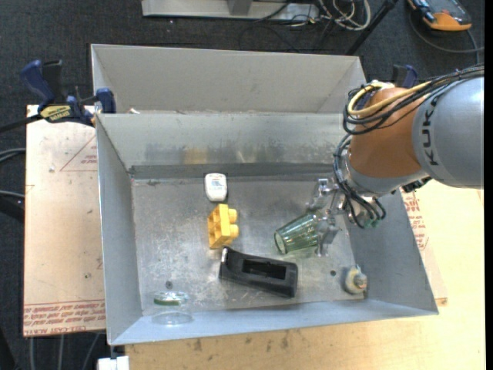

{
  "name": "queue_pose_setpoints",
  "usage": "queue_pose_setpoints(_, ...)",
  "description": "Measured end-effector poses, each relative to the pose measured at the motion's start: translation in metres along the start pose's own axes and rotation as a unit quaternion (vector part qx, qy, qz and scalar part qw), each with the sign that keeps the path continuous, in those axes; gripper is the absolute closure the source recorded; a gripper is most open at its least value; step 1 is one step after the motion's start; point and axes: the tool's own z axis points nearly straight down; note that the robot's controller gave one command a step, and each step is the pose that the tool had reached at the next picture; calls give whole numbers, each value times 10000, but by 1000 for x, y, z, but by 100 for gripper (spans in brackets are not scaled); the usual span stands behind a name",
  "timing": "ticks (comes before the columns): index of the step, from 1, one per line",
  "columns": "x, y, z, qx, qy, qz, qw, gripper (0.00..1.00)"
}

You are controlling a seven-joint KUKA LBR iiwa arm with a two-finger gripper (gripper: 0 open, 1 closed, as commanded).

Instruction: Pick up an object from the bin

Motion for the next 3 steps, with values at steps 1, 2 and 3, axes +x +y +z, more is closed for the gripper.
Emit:
queue_pose_setpoints(1, 0, 0, 0, 1, 0, 0, 10000, 100)
queue_pose_setpoints(2, 0, 0, 0, 1, 0, -1, 10000, 100)
queue_pose_setpoints(3, 0, 0, 0, 1, 0, -1, 10000, 100)
